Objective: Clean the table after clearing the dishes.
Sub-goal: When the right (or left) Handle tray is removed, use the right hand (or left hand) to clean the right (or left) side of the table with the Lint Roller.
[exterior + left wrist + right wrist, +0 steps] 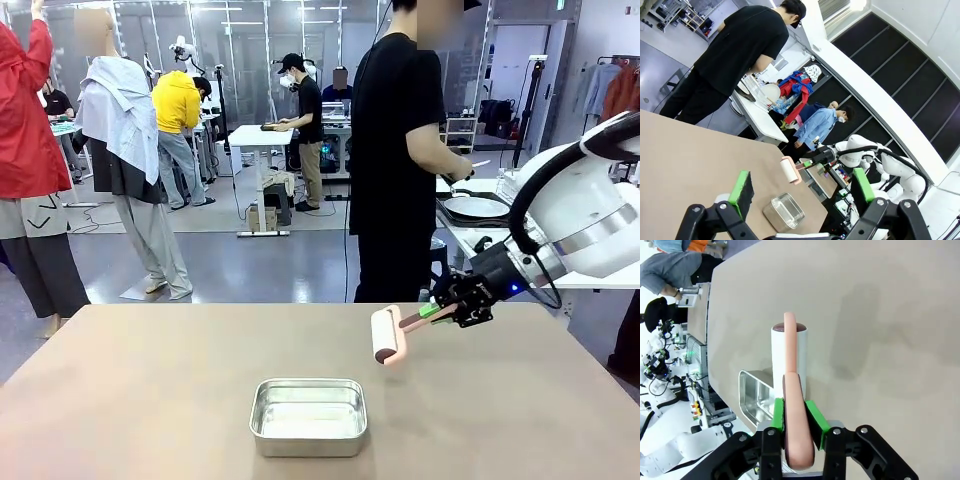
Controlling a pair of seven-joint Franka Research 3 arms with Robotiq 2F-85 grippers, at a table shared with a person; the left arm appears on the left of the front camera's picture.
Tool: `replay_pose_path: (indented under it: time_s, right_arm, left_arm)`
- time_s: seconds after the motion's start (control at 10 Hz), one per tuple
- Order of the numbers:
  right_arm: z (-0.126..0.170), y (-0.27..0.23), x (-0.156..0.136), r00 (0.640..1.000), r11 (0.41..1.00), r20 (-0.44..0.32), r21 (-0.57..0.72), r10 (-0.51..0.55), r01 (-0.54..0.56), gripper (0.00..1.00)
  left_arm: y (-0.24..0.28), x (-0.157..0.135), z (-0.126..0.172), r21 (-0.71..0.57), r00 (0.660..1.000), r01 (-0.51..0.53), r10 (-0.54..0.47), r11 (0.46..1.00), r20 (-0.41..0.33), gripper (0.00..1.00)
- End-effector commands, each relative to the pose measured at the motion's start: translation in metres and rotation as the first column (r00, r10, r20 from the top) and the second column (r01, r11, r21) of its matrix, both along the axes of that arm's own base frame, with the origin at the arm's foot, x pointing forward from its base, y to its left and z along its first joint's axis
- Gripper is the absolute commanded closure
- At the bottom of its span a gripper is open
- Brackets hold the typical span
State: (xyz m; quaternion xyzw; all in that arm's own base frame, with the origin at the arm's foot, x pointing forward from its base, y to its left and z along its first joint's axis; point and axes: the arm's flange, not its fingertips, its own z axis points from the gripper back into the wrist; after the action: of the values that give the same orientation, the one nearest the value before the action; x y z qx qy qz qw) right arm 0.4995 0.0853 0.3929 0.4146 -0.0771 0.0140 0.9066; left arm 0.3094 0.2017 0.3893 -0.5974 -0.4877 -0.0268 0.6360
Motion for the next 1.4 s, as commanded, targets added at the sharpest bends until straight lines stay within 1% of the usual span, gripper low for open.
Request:
replay_pose_path:
  time_s: [0.0,0.2,0.5,0.6,0.8,1.1,1.3]
  right_arm:
    - [-0.010,0.002,0.024,0.999,0.998,-0.039,0.062,0.035,-0.032,0.77]
    - [-0.027,0.000,0.033,0.995,0.998,-0.086,0.051,0.042,-0.038,0.77]
    - [-0.046,0.004,0.052,0.987,1.000,-0.161,-0.009,0.025,-0.026,0.77]
    - [-0.051,0.007,0.056,0.985,0.998,-0.174,-0.054,0.002,-0.012,0.77]
    - [-0.062,0.008,0.060,0.979,0.996,-0.199,-0.088,-0.039,0.021,0.77]
    - [-0.069,-0.012,0.050,0.967,0.985,-0.231,-0.158,-0.107,0.071,0.77]
    - [-0.064,-0.046,0.030,0.951,0.971,-0.265,-0.218,-0.158,0.101,0.77]
  left_arm:
    - [0.001,-0.005,0.001,-0.004,1.000,0.008,-0.008,1.000,0.007,0.00]
    - [0.001,-0.005,0.001,-0.004,1.000,0.008,-0.008,1.000,0.007,0.00]
    - [0.001,-0.005,0.001,-0.004,1.000,0.008,-0.008,1.000,0.007,0.00]
    - [0.001,-0.005,0.001,-0.004,1.000,0.008,-0.008,1.000,0.007,0.00]
    - [0.001,-0.005,0.001,-0.004,1.000,0.008,-0.008,1.000,0.007,0.00]
    - [0.001,-0.005,0.001,-0.004,1.000,0.008,-0.008,1.000,0.007,0.00]
    - [0.001,-0.005,0.001,-0.004,1.000,0.008,-0.008,1.000,0.007,0.00]
